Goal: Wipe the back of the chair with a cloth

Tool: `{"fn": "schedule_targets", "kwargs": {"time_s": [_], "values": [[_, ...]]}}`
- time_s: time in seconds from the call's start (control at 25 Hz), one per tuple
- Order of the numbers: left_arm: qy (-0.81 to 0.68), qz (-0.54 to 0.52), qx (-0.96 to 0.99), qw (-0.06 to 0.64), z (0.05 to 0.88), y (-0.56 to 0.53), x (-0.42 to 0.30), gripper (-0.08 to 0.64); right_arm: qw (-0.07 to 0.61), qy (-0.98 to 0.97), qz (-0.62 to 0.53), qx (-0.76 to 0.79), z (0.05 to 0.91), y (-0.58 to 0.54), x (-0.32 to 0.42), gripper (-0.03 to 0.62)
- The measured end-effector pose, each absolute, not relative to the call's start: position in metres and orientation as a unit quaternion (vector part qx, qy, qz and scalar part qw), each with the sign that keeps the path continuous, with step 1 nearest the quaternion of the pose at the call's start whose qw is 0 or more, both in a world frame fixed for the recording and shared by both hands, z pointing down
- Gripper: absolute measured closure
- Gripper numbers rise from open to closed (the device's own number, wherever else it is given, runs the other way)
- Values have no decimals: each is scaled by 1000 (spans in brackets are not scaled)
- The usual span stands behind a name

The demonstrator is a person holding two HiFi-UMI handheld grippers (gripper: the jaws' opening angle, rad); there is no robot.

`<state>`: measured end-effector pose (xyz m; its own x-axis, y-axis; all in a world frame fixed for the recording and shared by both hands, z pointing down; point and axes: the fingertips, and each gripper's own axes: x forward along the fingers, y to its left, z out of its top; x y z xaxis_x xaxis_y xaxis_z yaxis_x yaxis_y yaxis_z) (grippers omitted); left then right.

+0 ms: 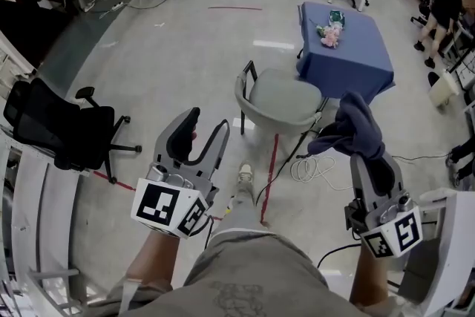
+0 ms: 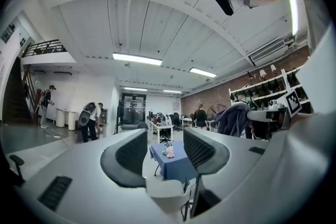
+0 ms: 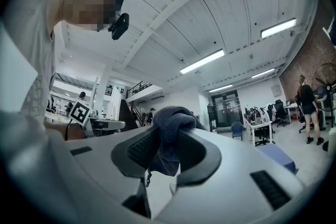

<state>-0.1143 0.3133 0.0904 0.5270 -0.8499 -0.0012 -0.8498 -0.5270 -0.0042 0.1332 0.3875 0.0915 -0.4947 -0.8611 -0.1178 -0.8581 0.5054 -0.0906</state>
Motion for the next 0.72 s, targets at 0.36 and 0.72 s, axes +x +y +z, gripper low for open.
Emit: {"fn": "schedule_targets", "kwargs": {"time_s": [0.36, 0.72], "values": [[474, -46, -878, -40, 145, 205, -100, 334, 62, 861, -36, -504, 134, 283, 143, 482], [455, -117, -873, -132, 218, 77, -103, 330, 18, 867, -105, -487, 192, 141, 118, 483]]}}
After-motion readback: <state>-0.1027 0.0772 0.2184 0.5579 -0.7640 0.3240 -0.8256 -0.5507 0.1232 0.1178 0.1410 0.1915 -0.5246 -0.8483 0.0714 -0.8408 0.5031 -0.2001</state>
